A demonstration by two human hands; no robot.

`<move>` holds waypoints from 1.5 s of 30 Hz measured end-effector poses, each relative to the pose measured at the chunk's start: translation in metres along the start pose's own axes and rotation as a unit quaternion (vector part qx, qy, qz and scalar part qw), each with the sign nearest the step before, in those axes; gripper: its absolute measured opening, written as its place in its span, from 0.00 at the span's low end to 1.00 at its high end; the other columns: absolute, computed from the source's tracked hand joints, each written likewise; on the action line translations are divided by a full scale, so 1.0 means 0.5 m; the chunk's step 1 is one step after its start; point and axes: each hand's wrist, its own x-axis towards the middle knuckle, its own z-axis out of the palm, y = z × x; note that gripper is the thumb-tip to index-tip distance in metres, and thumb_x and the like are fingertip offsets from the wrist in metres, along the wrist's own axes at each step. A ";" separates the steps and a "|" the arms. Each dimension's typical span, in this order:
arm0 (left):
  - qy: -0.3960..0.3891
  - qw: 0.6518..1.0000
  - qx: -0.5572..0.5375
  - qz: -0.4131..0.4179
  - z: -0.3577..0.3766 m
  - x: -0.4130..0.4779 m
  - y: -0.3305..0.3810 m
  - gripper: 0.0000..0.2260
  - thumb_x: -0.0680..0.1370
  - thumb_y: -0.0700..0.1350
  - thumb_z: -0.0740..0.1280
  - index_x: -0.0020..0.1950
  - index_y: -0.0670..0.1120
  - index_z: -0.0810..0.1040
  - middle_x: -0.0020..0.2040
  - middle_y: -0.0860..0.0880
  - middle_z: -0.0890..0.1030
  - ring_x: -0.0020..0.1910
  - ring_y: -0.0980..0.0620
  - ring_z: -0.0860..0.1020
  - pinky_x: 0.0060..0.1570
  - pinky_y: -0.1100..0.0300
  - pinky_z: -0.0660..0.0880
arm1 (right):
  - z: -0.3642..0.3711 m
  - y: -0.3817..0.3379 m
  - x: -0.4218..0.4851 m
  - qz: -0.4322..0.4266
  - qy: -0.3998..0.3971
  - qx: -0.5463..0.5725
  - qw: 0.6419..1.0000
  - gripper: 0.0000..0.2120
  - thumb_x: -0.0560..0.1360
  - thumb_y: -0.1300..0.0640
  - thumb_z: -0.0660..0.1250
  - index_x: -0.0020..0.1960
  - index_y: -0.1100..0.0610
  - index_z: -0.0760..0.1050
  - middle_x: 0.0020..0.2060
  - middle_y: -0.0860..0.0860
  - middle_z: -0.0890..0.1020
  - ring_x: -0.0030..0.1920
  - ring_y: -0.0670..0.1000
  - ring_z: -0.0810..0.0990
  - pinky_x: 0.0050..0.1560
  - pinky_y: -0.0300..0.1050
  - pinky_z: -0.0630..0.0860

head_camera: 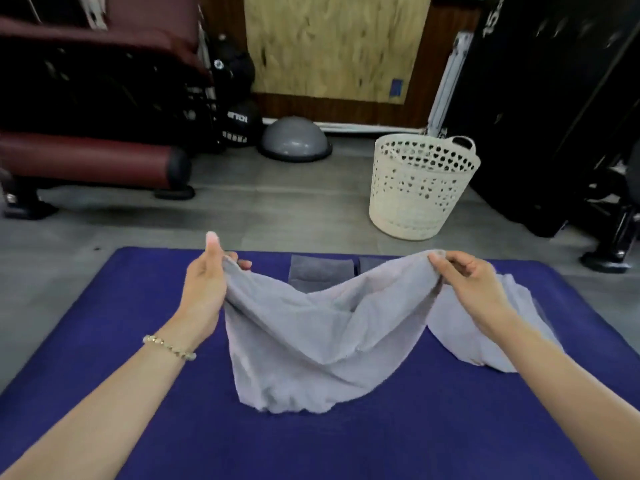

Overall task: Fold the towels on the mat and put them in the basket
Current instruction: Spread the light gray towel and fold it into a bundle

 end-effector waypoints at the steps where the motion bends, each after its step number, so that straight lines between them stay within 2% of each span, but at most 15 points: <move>1: 0.023 1.000 -0.002 0.004 -0.026 -0.005 0.026 0.29 0.79 0.65 0.49 0.45 0.42 0.76 0.42 0.48 0.83 0.43 0.52 0.80 0.49 0.57 0.73 | -0.014 -0.027 -0.010 -0.007 0.011 0.009 1.000 0.08 0.78 0.56 0.66 0.41 0.54 0.80 0.30 0.40 0.81 0.33 0.37 0.76 0.38 0.28 0.73; 2: 0.044 0.999 -0.005 0.016 -0.052 -0.012 0.050 0.29 0.80 0.65 0.49 0.45 0.42 0.76 0.42 0.48 0.82 0.44 0.52 0.79 0.48 0.59 0.73 | -0.028 -0.054 -0.023 -0.014 0.020 0.023 0.999 0.09 0.77 0.53 0.67 0.41 0.56 0.79 0.30 0.41 0.80 0.33 0.37 0.76 0.38 0.28 0.73; 6: 0.116 0.987 0.048 0.099 -0.155 -0.053 0.117 0.29 0.81 0.62 0.48 0.37 0.41 0.72 0.36 0.48 0.75 0.38 0.51 0.72 0.40 0.60 0.69 | -0.078 -0.129 -0.076 -0.046 0.042 0.076 0.995 0.29 0.61 0.30 0.69 0.45 0.54 0.79 0.35 0.41 0.82 0.38 0.40 0.79 0.42 0.30 0.75; 9: 0.078 0.972 0.134 0.176 -0.219 -0.083 0.145 0.36 0.77 0.68 0.49 0.38 0.34 0.71 0.36 0.45 0.72 0.37 0.51 0.70 0.40 0.55 0.67 | -0.092 -0.159 -0.100 -0.048 0.038 0.109 0.992 0.20 0.68 0.37 0.68 0.46 0.53 0.78 0.37 0.42 0.82 0.42 0.45 0.78 0.44 0.32 0.77; 12: -0.009 0.946 0.204 0.250 -0.251 -0.118 0.181 0.30 0.70 0.69 0.59 0.34 0.39 0.67 0.31 0.49 0.67 0.30 0.59 0.64 0.33 0.64 0.63 | -0.092 -0.184 -0.126 -0.046 0.039 0.106 0.993 0.12 0.74 0.44 0.64 0.45 0.53 0.76 0.37 0.46 0.80 0.38 0.43 0.77 0.38 0.33 0.77; 15: -0.102 0.939 0.247 0.215 -0.269 -0.154 0.211 0.18 0.69 0.60 0.74 0.31 0.47 0.76 0.28 0.54 0.75 0.27 0.61 0.71 0.30 0.67 0.68 | -0.099 -0.188 -0.144 -0.049 0.046 0.038 0.997 0.08 0.81 0.54 0.60 0.44 0.54 0.74 0.34 0.45 0.78 0.32 0.40 0.75 0.34 0.34 0.74; 18: -0.115 0.951 0.229 0.172 -0.295 -0.175 0.225 0.09 0.74 0.50 0.71 0.34 0.52 0.82 0.32 0.55 0.82 0.30 0.59 0.77 0.28 0.66 0.74 | -0.104 -0.196 -0.158 -0.038 0.050 0.022 0.998 0.09 0.81 0.52 0.60 0.47 0.54 0.76 0.37 0.46 0.79 0.34 0.42 0.75 0.36 0.37 0.72; 21: -0.105 0.979 0.128 0.120 -0.299 -0.176 0.231 0.08 0.78 0.48 0.66 0.42 0.50 0.82 0.33 0.56 0.83 0.35 0.56 0.79 0.32 0.68 0.75 | -0.097 -0.204 -0.164 -0.021 0.051 0.082 0.995 0.08 0.80 0.49 0.61 0.47 0.51 0.76 0.41 0.47 0.79 0.39 0.44 0.76 0.39 0.38 0.75; 23: -0.100 0.990 0.065 0.072 -0.294 -0.173 0.233 0.11 0.77 0.53 0.65 0.45 0.46 0.80 0.35 0.53 0.84 0.38 0.54 0.80 0.38 0.62 0.76 | -0.088 -0.203 -0.163 -0.002 0.039 0.120 0.992 0.09 0.79 0.47 0.61 0.46 0.52 0.74 0.41 0.50 0.77 0.40 0.47 0.74 0.40 0.40 0.75; 27: -0.116 0.993 -0.011 0.022 -0.286 -0.151 0.207 0.21 0.72 0.60 0.66 0.55 0.46 0.80 0.51 0.45 0.83 0.49 0.49 0.80 0.51 0.53 0.74 | -0.068 -0.176 -0.148 0.033 0.039 0.084 0.995 0.10 0.82 0.50 0.58 0.45 0.53 0.73 0.36 0.50 0.73 0.35 0.48 0.69 0.37 0.44 0.69; 29: -0.097 0.995 -0.018 0.011 -0.269 -0.136 0.172 0.18 0.77 0.56 0.65 0.60 0.45 0.78 0.51 0.46 0.82 0.48 0.50 0.80 0.47 0.56 0.75 | -0.057 -0.150 -0.136 0.045 0.054 0.073 0.995 0.10 0.81 0.50 0.59 0.45 0.52 0.73 0.36 0.49 0.73 0.36 0.49 0.69 0.37 0.45 0.69; 32: -0.031 0.999 0.003 0.014 -0.230 -0.111 0.124 0.13 0.79 0.53 0.65 0.56 0.46 0.79 0.41 0.48 0.80 0.38 0.51 0.76 0.36 0.59 0.72 | -0.042 -0.115 -0.114 0.060 0.074 0.068 0.993 0.10 0.81 0.50 0.60 0.44 0.52 0.73 0.37 0.50 0.74 0.39 0.50 0.69 0.43 0.50 0.70; 35: 0.001 1.000 0.012 0.017 -0.195 -0.078 0.105 0.09 0.77 0.56 0.66 0.47 0.51 0.80 0.37 0.49 0.77 0.36 0.51 0.73 0.37 0.58 0.71 | -0.039 -0.095 -0.087 0.067 0.082 0.085 0.991 0.10 0.81 0.50 0.60 0.42 0.51 0.72 0.37 0.50 0.72 0.41 0.52 0.68 0.44 0.51 0.69; 41: -0.012 0.998 -0.001 0.068 -0.132 -0.005 0.106 0.14 0.75 0.57 0.68 0.46 0.47 0.78 0.41 0.46 0.77 0.39 0.52 0.73 0.40 0.56 0.70 | -0.058 -0.063 -0.039 0.061 0.118 0.110 0.985 0.09 0.81 0.51 0.59 0.44 0.51 0.72 0.39 0.49 0.74 0.40 0.47 0.70 0.41 0.44 0.70; 45: -0.040 0.997 0.040 0.056 -0.104 0.003 0.045 0.11 0.77 0.55 0.66 0.45 0.48 0.78 0.37 0.47 0.77 0.33 0.52 0.73 0.33 0.61 0.73 | -0.060 0.029 -0.044 0.106 0.107 0.085 0.985 0.10 0.81 0.50 0.59 0.45 0.52 0.73 0.43 0.51 0.76 0.42 0.48 0.74 0.44 0.45 0.73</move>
